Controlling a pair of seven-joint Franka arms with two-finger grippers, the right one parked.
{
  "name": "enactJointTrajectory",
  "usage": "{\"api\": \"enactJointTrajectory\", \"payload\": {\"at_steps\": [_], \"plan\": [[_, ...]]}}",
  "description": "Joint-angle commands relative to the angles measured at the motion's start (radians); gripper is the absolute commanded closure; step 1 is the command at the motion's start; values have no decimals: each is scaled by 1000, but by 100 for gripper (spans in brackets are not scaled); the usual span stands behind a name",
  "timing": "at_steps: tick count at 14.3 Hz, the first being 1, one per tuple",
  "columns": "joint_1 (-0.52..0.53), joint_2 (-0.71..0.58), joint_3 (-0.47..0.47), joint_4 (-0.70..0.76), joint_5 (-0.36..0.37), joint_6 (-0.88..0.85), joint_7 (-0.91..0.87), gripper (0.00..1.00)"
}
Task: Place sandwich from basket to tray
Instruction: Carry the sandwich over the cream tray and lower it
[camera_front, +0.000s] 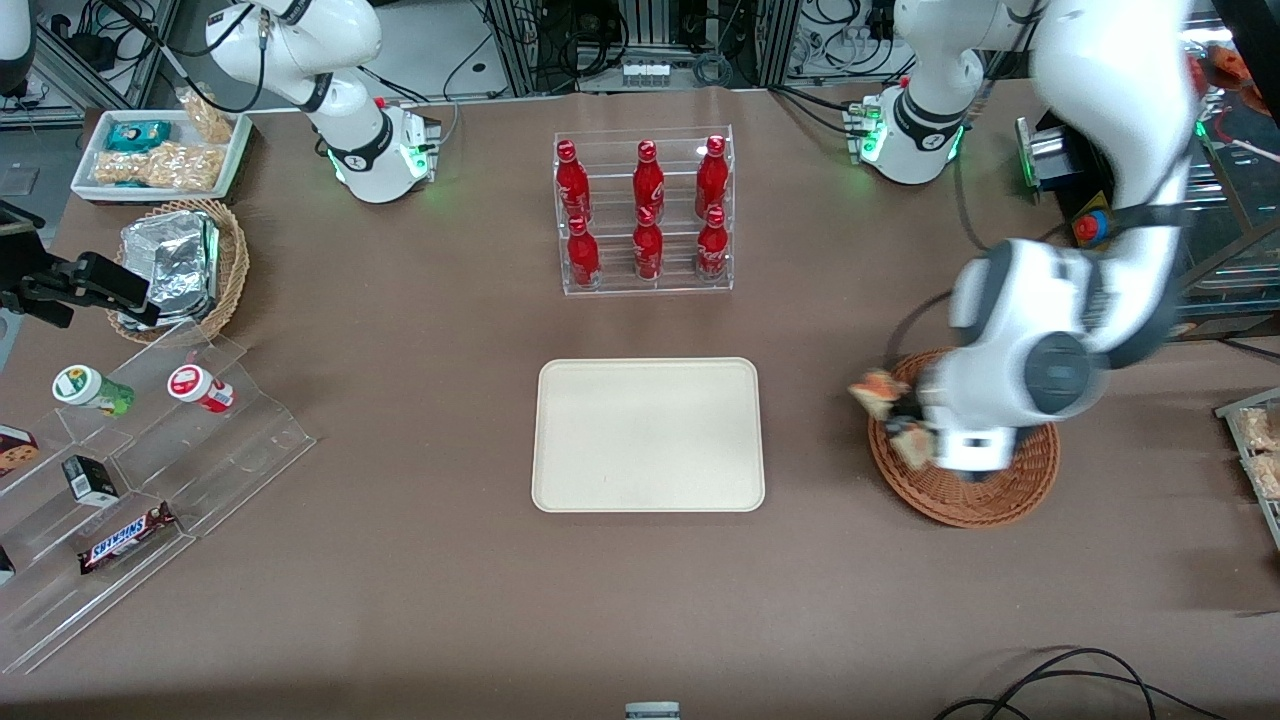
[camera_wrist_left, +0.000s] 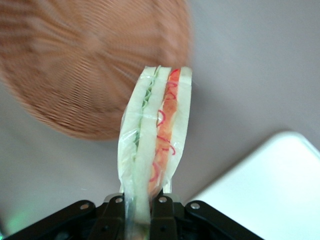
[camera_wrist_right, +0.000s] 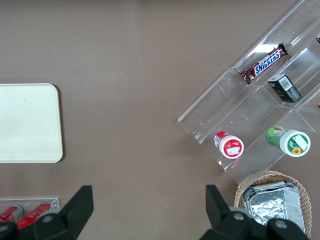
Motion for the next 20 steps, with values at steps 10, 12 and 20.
{"api": "enactJointTrajectory", "payload": {"at_steps": [10, 12, 20], "plan": [[-409, 323, 9, 191, 49, 457, 120, 95], [-441, 357, 9, 230, 49, 454, 113, 94], [-436, 263, 15, 224, 46, 355, 108, 0]]}}
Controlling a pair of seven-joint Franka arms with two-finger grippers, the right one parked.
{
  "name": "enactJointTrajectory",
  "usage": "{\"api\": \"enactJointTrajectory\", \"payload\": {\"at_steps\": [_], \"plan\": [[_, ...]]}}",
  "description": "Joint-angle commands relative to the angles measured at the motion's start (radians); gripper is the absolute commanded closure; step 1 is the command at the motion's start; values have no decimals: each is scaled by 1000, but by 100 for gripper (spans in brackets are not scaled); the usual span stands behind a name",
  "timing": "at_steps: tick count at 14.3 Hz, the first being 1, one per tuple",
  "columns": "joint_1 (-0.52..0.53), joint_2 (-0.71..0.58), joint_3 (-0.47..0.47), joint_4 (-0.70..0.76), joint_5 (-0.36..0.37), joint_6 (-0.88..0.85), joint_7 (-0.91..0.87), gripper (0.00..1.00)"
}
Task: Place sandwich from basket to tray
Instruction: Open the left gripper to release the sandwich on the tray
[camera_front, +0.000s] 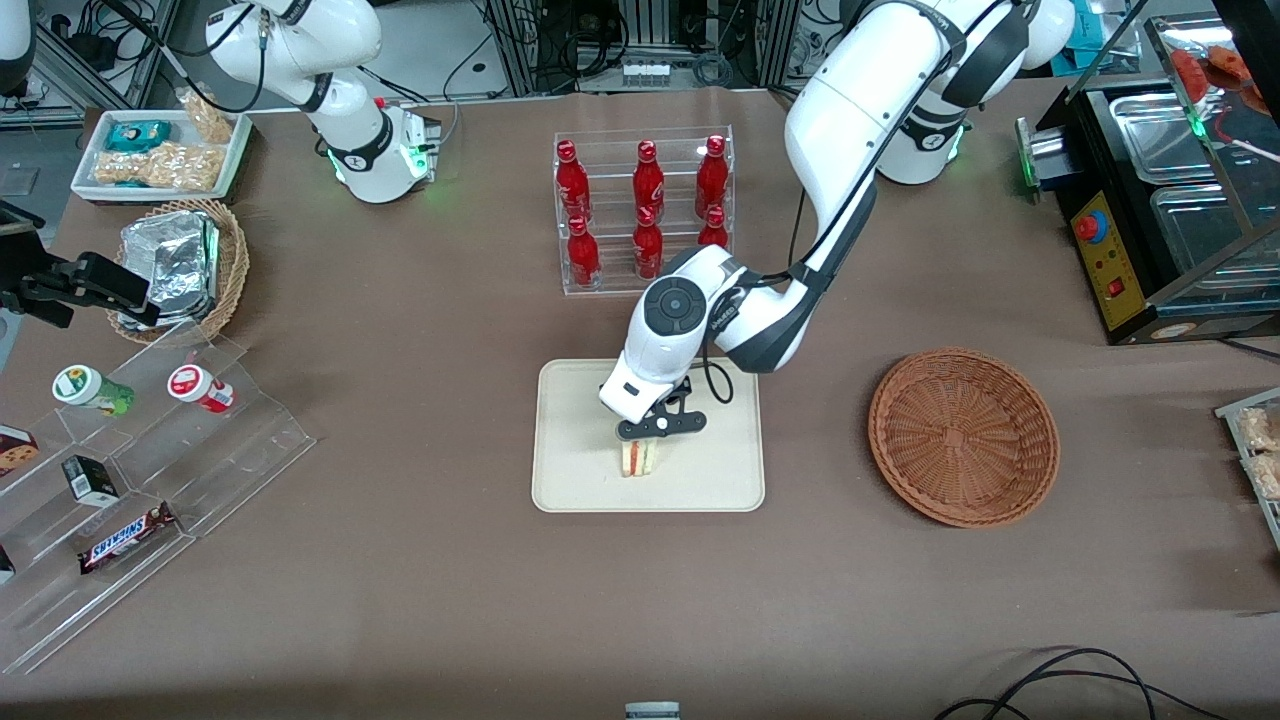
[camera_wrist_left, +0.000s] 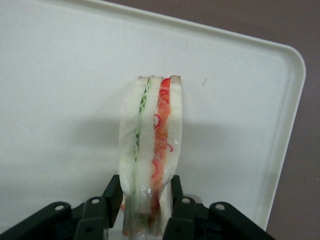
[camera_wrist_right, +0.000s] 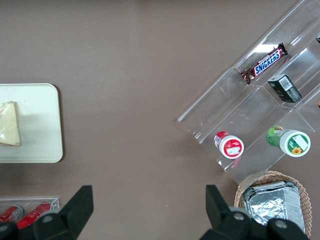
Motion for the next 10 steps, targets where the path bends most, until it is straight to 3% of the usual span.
{"api": "enactJointTrajectory", "payload": {"at_steps": [1, 6, 10], "plan": [[1, -125, 16, 2, 3, -165, -7, 0], [60, -354, 17, -39, 23, -423, -12, 0], [93, -434, 108, -64, 32, -597, -29, 0]]}}
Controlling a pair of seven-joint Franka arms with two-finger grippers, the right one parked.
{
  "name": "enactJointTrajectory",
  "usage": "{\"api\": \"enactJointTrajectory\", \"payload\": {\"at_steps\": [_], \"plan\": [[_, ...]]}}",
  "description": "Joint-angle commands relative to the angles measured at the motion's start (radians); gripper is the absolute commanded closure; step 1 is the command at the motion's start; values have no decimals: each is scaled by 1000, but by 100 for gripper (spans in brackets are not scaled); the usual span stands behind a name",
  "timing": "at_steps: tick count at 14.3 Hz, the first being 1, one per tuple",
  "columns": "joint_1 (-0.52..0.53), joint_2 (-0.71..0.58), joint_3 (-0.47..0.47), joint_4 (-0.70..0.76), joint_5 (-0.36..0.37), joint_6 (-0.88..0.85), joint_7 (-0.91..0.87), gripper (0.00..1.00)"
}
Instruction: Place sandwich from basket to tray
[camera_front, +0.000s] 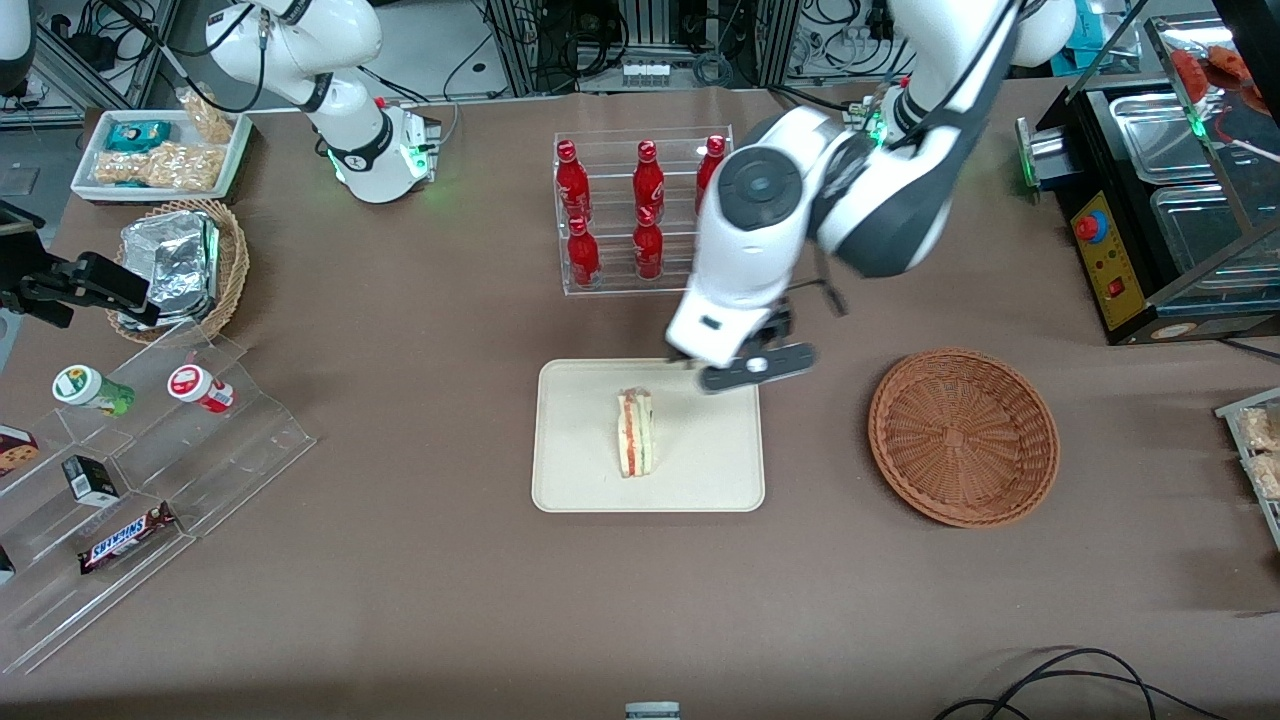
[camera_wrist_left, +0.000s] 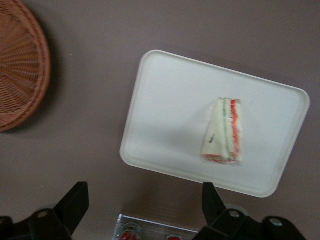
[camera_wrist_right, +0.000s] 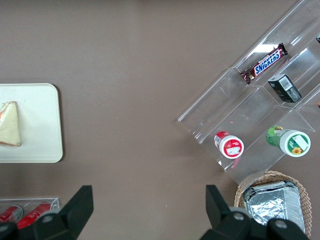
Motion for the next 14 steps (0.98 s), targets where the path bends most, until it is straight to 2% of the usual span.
{"api": "enactJointTrajectory", "payload": {"at_steps": [1, 3, 7, 14], "plan": [[61, -41, 20, -67, 7, -45, -13, 0], [115, -91, 20, -143, 13, -42, 9, 0], [244, -205, 22, -281, 19, -65, 231, 0], [486, -380, 16, -354, 5, -209, 660, 0]]}}
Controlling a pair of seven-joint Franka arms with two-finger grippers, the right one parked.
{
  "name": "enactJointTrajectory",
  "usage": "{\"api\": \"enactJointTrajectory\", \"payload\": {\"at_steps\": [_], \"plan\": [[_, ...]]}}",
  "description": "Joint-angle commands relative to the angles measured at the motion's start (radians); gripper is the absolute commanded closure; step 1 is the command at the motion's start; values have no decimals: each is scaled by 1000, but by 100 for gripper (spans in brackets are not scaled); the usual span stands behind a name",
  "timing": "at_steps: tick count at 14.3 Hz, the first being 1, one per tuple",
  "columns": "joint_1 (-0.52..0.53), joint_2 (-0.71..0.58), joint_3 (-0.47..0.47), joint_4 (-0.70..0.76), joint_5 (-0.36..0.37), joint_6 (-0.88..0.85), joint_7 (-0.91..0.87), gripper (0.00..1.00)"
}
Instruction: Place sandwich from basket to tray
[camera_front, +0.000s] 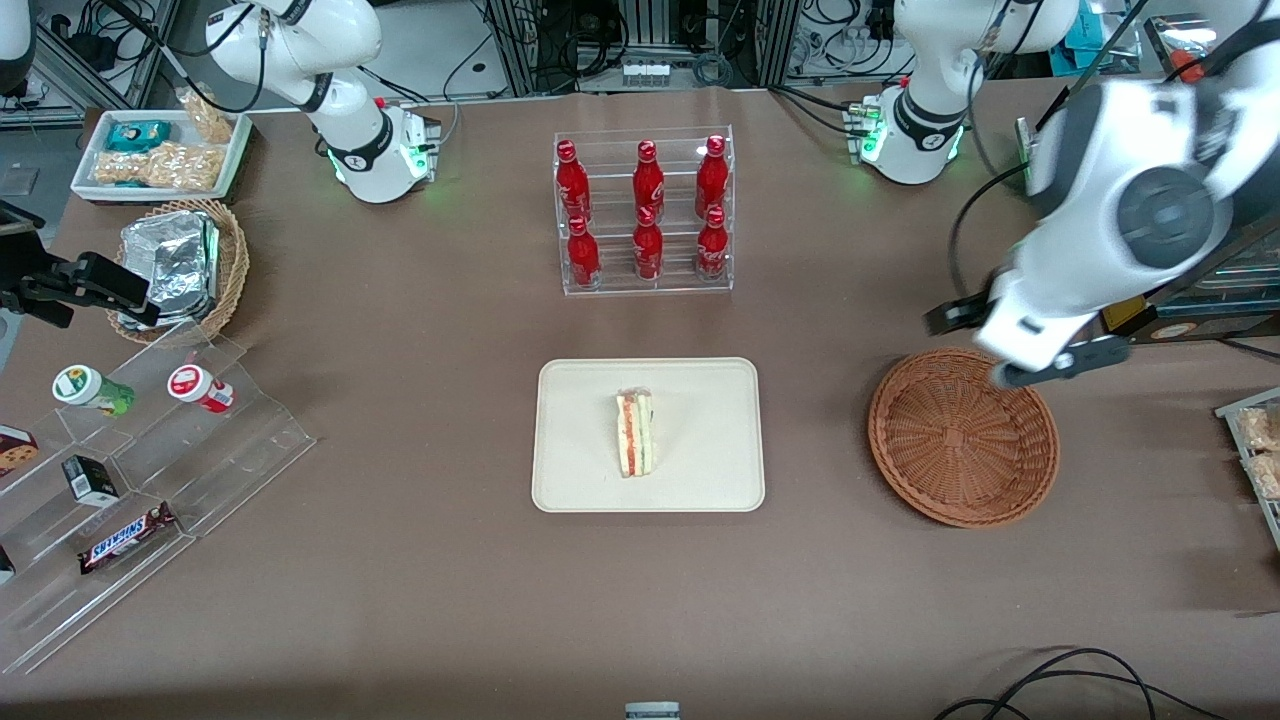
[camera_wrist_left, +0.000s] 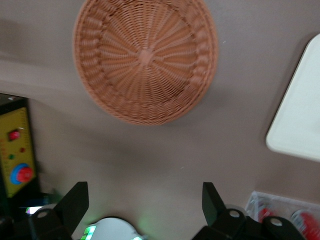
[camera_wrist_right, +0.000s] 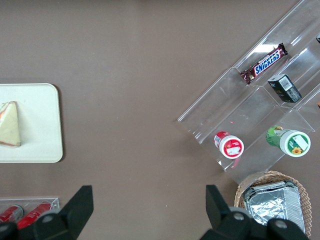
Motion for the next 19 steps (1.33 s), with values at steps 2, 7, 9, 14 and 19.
{"api": "enactJointTrajectory", "payload": {"at_steps": [2, 7, 9, 14, 19], "plan": [[102, -100, -20, -45, -7, -5, 251, 0], [148, -117, -20, 34, -29, 10, 433, 0], [160, -113, -19, 42, -37, 47, 439, 0], [154, -51, -17, 126, -34, 92, 436, 0], [148, -53, -16, 137, -37, 50, 427, 0]]}}
